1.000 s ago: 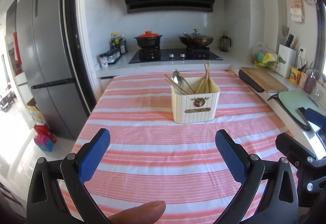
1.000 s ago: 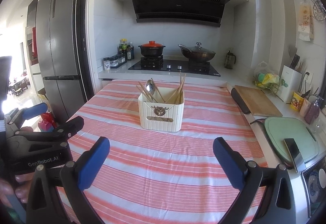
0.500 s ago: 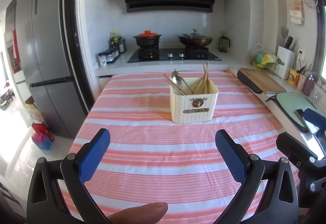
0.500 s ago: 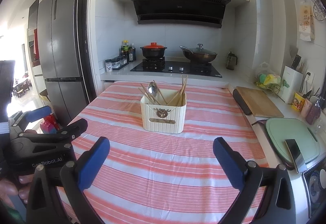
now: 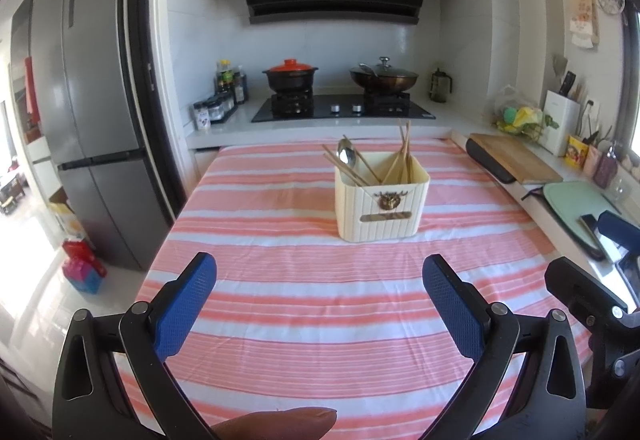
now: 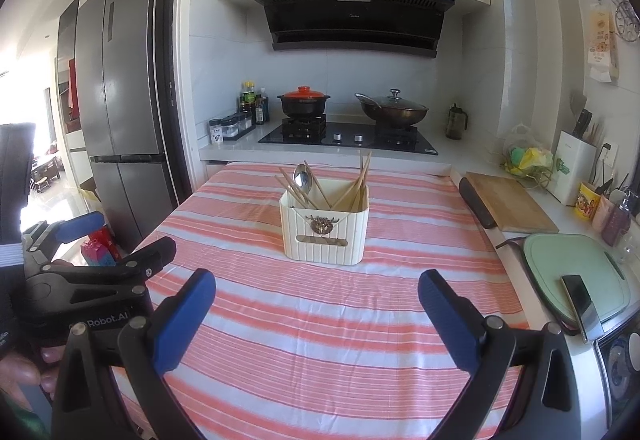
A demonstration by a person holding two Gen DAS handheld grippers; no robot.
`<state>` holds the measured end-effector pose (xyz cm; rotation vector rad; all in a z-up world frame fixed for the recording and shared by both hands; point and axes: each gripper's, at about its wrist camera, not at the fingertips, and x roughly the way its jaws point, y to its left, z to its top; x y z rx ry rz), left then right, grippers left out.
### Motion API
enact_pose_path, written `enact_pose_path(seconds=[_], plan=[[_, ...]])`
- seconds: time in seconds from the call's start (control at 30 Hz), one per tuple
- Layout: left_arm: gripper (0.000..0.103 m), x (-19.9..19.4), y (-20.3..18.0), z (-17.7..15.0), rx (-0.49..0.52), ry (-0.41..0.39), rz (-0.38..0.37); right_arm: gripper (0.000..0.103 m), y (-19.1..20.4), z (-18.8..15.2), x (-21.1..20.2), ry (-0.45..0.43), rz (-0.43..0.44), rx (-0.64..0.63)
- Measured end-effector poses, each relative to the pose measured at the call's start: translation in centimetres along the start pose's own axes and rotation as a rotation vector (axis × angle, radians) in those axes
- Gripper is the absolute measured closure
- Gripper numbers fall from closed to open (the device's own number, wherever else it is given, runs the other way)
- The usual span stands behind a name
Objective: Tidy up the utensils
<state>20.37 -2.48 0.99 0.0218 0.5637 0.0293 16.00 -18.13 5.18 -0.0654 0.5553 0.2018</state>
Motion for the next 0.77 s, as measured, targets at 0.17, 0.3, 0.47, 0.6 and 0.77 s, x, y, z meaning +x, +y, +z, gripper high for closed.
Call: enact_pose_path(seconds=[0.17,0.3,0.47,0.6,0.77], plan=[[0.000,0.05,-0.09,-0.03,0.000,0.002,-0.002,0.000,0.11,0.04,0.08,0.005,0.004,-0.002],[0.000,0.07,-0.13,-0.19,-0.002,0.003,-0.003,0.000,0.13,-0.05,0.11,0.008,0.005,0.001],[0.000,0.10,-0.17,-0.20,-0.002,0.005,-0.004,0.000,0.00,-0.20,0.18,0.011,0.002,0.008],[0.000,0.03,-0.11,-0.49,-0.008,0.005,-0.013,0.000,-0.10,-0.41,0.33,0.015,-0.004,0.012],[0.001,0.02,0.29,-0.60,-0.032,-0.011,0.004,0.000,-0.35,-0.63,0.69,0.023,-0.008,0.017]])
